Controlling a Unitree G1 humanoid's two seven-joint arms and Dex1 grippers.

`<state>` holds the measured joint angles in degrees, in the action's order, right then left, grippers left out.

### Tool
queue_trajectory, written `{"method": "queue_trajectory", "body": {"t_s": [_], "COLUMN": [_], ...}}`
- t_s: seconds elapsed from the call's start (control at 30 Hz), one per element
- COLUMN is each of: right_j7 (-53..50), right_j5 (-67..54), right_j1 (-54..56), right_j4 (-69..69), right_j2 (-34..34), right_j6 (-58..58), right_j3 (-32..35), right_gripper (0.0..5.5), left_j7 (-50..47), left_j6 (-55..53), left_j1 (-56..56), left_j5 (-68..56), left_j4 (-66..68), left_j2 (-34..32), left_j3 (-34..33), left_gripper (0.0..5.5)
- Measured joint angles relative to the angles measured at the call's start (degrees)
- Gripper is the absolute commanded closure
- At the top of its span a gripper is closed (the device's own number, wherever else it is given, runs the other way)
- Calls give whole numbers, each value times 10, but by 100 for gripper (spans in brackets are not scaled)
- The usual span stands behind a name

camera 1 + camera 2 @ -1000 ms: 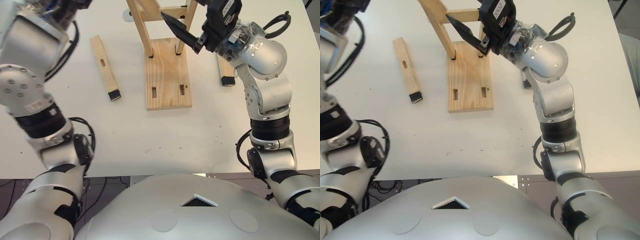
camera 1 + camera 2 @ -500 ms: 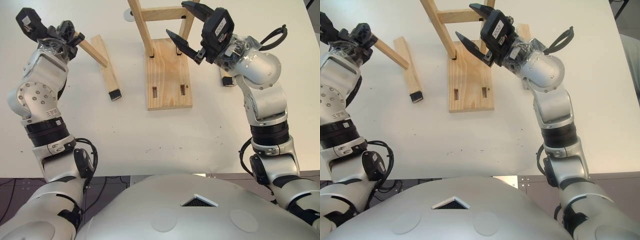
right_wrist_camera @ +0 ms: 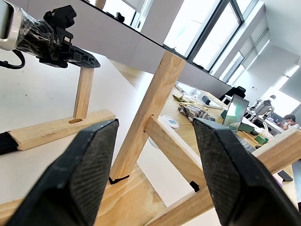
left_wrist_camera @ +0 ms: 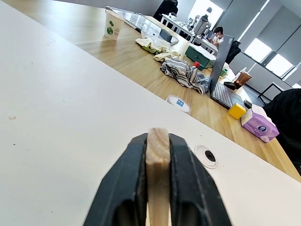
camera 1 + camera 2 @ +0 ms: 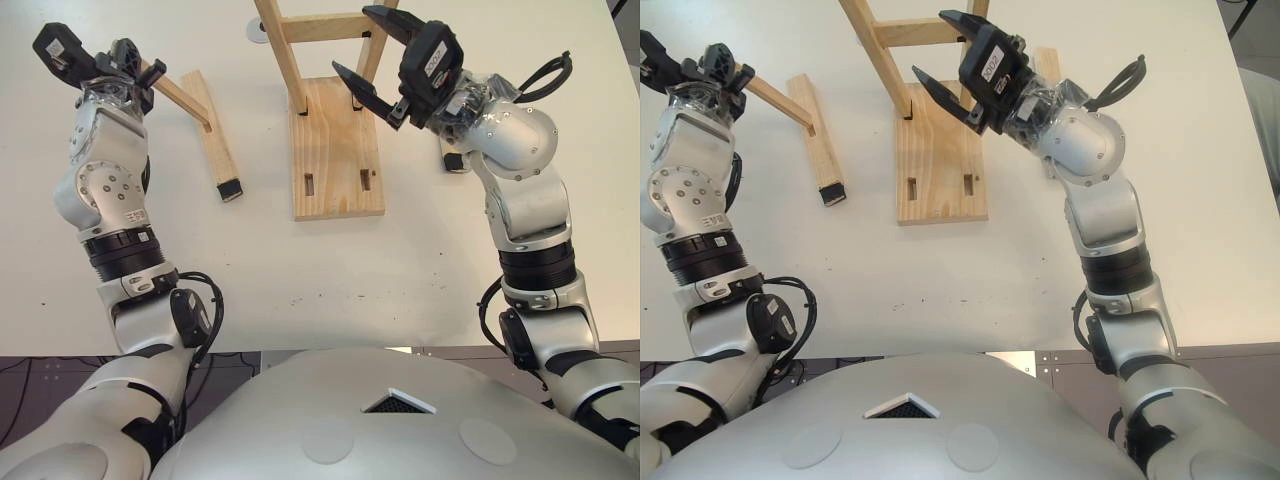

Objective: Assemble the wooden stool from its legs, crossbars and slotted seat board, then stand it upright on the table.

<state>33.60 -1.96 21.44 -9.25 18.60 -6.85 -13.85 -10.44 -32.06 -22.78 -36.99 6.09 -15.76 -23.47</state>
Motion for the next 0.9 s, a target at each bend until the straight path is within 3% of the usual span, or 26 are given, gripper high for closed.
{"method": "queue_trajectory", "body": {"t_s": [0.3,0.47,0.63,0.9], "right_j7": [4,5,5,4], "right_j5": [2,16,27,49], "right_j1": [0,0,-4,-9], "right_j4": [7,10,15,16], "right_j2": [1,2,2,3], "right_j6": [6,21,37,50], "right_j3": [-2,-7,-15,-21], "right_gripper": [258,258,258,258], "left_j7": [31,29,-35,-79], "left_j6": [57,58,46,106], "left_j1": [8,35,64,104], "left_j5": [60,118,199,338], "left_j4": [24,-33,-112,-109], "left_j2": [10,21,77,93], "left_j3": [15,72,140,192], "left_gripper": [512,513,513,513]}}
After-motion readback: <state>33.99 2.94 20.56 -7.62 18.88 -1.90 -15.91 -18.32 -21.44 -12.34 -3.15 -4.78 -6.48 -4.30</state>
